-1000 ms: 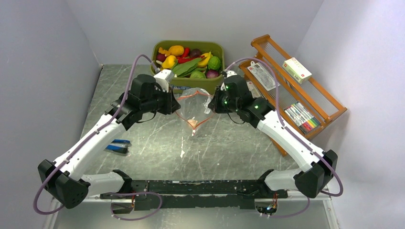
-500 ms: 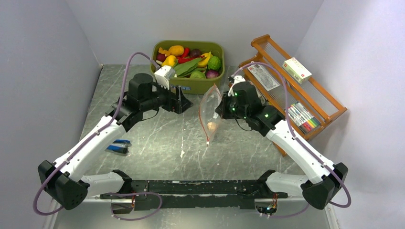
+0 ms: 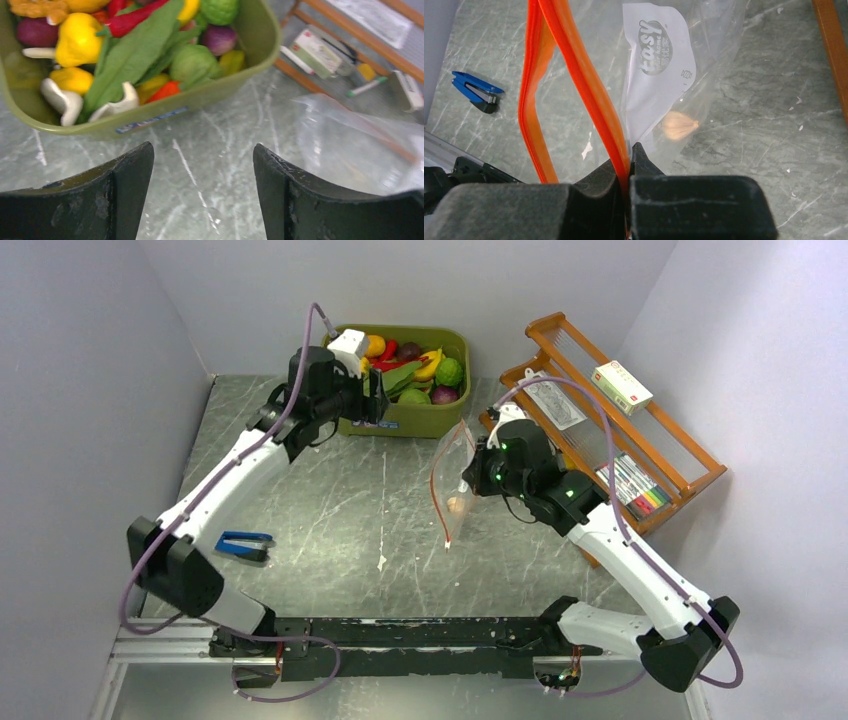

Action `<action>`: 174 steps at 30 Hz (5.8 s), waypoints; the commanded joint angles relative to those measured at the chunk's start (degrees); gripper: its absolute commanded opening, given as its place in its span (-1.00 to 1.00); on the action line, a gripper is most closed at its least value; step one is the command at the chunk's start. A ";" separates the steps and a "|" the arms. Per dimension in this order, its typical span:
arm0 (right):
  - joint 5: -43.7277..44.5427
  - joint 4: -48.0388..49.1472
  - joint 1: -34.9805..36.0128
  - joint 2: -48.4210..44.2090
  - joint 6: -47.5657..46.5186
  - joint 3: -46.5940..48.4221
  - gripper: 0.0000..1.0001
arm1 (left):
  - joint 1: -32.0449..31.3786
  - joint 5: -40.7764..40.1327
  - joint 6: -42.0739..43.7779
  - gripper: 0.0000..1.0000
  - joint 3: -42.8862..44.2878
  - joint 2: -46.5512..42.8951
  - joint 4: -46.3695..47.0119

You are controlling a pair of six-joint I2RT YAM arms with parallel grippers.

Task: Place the food in the zip-top bag and seal the zipper
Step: Adjust the fake vegetable in the bin, then pick up the fake vegetable from the bin.

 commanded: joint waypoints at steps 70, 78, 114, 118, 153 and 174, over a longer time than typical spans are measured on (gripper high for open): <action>-2.39 -1.45 -0.25 1.73 -1.26 2.39 -1.00 | 11.61 8.19 24.89 0.04 38.09 52.01 10.89; -2.28 -0.87 -0.29 1.86 -0.39 1.38 -1.00 | 11.66 10.11 23.08 -0.48 34.52 49.85 16.15; -2.34 0.05 -0.07 -1.35 1.63 -0.09 -1.00 | 11.66 -4.27 17.01 -0.86 9.62 21.91 10.95; -2.46 0.35 -0.14 -1.73 1.85 -0.45 -1.00 | 11.66 -7.15 14.37 -0.86 8.86 20.84 5.84; -2.80 2.68 -0.13 -0.89 1.41 -2.37 -1.00 | 11.70 -10.39 13.32 0.14 22.89 24.40 -13.33; -2.70 2.88 -0.10 -1.89 1.67 -3.07 -1.00 | 12.67 -10.41 14.61 0.21 33.95 37.83 -16.27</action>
